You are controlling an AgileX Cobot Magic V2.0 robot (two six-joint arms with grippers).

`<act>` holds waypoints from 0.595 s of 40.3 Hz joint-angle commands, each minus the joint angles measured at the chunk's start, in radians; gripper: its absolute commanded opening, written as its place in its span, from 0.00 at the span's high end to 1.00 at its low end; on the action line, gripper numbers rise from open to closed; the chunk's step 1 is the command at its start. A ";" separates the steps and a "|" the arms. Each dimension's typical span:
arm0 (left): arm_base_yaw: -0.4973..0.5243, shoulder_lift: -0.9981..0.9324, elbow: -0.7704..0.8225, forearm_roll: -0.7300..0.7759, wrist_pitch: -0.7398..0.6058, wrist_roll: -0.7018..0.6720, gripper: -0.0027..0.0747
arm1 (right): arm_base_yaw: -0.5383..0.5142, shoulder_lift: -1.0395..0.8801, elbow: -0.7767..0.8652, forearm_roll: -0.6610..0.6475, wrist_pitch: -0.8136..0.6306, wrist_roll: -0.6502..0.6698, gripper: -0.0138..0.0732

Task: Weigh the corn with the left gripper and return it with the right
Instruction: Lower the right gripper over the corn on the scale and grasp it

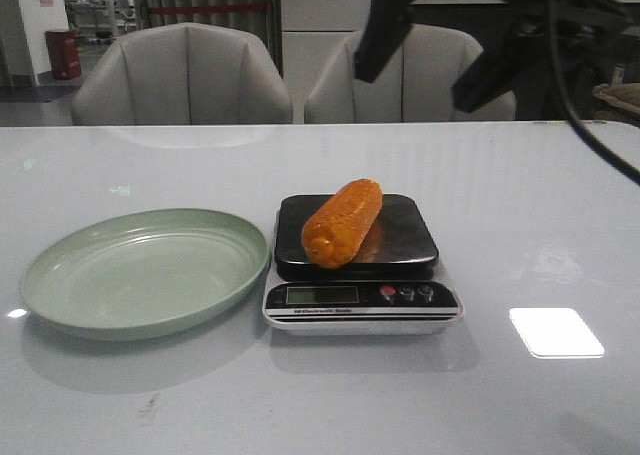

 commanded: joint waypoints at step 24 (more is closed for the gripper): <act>0.001 0.011 -0.024 0.006 -0.075 -0.004 0.79 | 0.105 0.425 -0.449 -0.332 0.306 0.576 0.15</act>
